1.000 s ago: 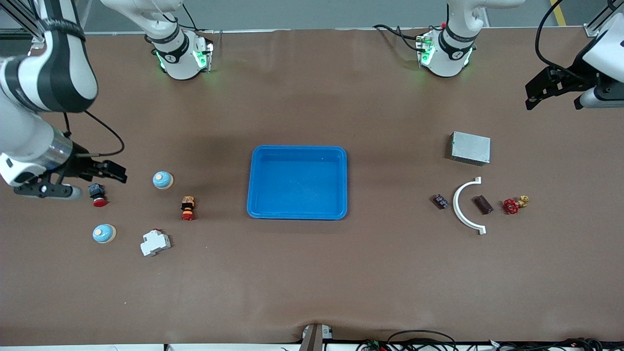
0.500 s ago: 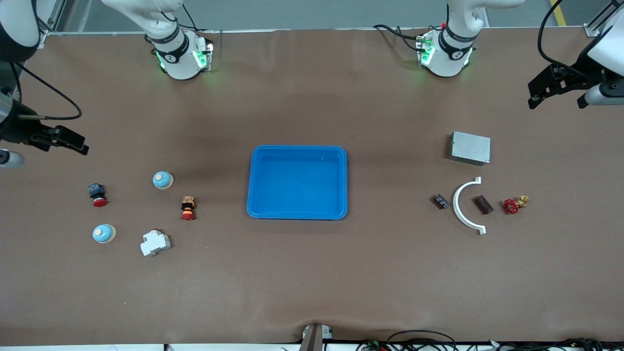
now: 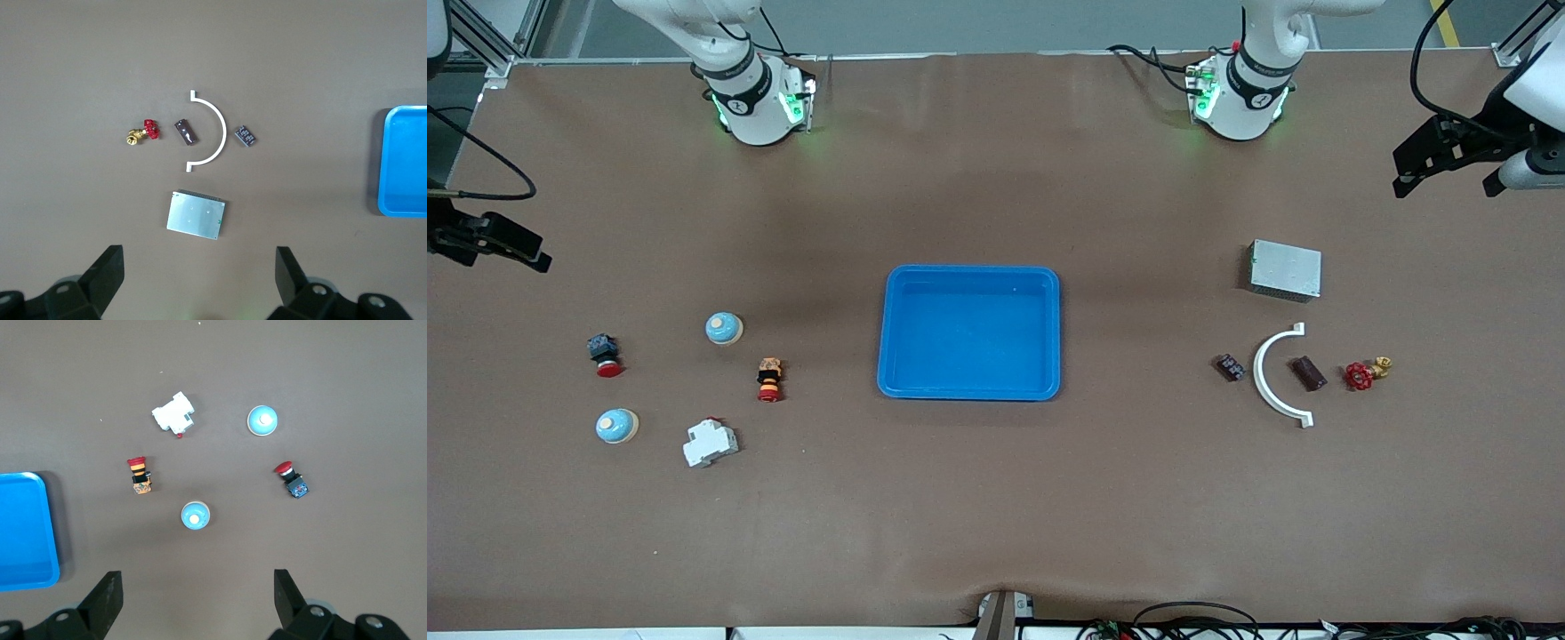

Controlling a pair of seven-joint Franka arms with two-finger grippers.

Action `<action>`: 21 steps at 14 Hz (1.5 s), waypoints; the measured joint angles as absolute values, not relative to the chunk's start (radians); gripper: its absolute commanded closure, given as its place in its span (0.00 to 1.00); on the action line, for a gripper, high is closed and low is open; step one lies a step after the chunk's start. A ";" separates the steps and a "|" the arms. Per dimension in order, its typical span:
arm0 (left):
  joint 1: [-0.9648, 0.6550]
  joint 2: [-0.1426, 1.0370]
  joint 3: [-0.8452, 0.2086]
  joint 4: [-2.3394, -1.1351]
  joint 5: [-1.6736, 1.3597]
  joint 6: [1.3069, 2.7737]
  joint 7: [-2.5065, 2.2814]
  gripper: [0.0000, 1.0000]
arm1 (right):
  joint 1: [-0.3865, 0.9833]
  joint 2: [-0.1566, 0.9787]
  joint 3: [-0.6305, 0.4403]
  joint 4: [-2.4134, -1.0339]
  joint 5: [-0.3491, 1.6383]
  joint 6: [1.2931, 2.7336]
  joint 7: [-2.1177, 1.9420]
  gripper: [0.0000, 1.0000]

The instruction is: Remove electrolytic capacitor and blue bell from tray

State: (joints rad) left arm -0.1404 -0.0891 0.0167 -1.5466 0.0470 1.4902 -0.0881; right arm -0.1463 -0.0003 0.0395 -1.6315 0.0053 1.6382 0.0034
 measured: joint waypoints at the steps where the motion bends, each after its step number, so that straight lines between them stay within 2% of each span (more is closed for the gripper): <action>1: -0.140 -0.089 0.017 -1.547 0.047 1.488 -0.088 0.00 | -0.147 -0.003 0.039 -1.631 0.005 1.636 0.002 0.00; 21: -0.142 -0.095 0.016 -1.544 0.047 1.439 -0.088 0.00 | -0.136 -0.025 0.059 -1.631 0.005 1.614 -0.007 0.00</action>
State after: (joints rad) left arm -0.1416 -0.0947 0.0162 -1.5440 0.0470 1.4388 -0.0881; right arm -0.1363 -0.0247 0.0589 -1.6311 0.0053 1.6143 -0.0067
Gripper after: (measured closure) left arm 0.000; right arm 0.000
